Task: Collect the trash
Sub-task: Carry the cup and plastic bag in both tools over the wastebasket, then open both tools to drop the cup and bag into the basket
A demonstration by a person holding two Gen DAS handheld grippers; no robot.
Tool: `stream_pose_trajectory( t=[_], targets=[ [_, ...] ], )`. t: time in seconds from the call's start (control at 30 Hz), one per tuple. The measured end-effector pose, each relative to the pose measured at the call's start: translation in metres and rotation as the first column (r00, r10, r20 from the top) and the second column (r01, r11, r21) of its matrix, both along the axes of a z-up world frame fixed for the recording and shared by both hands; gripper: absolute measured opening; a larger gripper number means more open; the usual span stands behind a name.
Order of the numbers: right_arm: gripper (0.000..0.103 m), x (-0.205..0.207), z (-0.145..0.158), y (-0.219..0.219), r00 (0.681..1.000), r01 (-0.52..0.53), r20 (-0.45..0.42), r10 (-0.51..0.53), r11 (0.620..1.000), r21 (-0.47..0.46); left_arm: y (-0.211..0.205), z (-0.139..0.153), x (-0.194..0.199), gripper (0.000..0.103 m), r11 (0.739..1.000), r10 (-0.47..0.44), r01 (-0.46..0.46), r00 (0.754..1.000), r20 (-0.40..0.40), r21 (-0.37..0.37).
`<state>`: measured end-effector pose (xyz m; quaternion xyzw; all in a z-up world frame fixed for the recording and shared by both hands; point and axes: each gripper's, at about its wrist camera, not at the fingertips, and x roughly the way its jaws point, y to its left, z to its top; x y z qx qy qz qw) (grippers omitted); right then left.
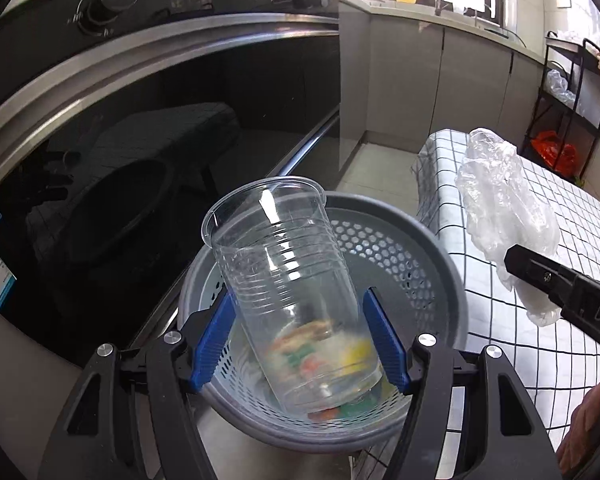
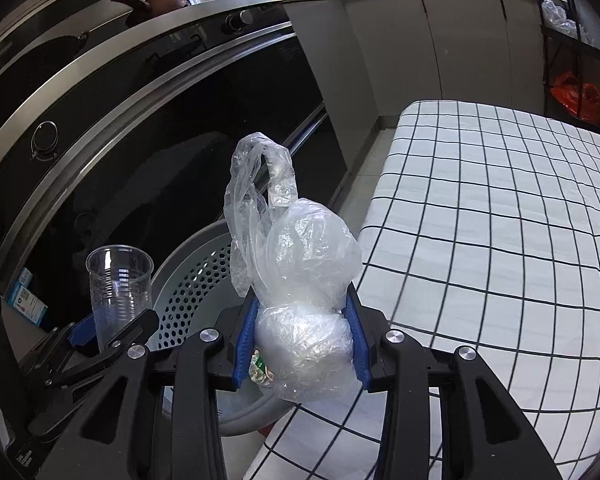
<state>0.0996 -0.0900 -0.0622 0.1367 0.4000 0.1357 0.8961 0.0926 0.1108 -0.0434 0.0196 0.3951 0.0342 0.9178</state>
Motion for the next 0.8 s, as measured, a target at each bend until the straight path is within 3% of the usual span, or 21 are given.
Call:
stream_pose_trajectory(
  t=[0.3,0.53,0.6,0.67,0.73,0.8],
  targets=[
    [0.040,0.007,-0.009,0.042,0.996,-0.091,-0.007,0.091,0.993,-0.077,0.020,-0.003,0.013,0.064,0.999,0.037,-0.037,0.999,-0.021,-0.026],
    [0.041,0.007,-0.011,0.049,0.994,-0.113,-0.009,0.112,0.989,-0.093,0.024,-0.004,0.016,0.067,0.998,0.052,-0.053,0.998,-0.023,-0.045],
    [0.044,0.008,-0.013,0.051,0.993,-0.115,-0.011,0.114,0.989,-0.097,0.024,-0.003,0.013,0.067,0.997,0.052,-0.053,0.998,-0.020,-0.051],
    [0.058,0.006,-0.014,0.050,0.994,-0.112,-0.005,0.112,0.989,-0.099,0.026,-0.003,0.012,0.068,0.997,0.057,-0.057,0.998,-0.013,-0.044],
    [0.068,0.006,-0.011,0.049,0.995,-0.102,0.012,0.104,0.990,-0.097,0.028,-0.002,0.010,0.077,0.997,0.062,-0.062,0.998,-0.009,-0.045],
    [0.068,0.008,-0.010,0.048,0.995,-0.097,0.025,0.100,0.990,-0.098,0.029,-0.001,0.009,0.080,0.996,0.064,-0.064,0.998,-0.003,-0.054]
  ],
)
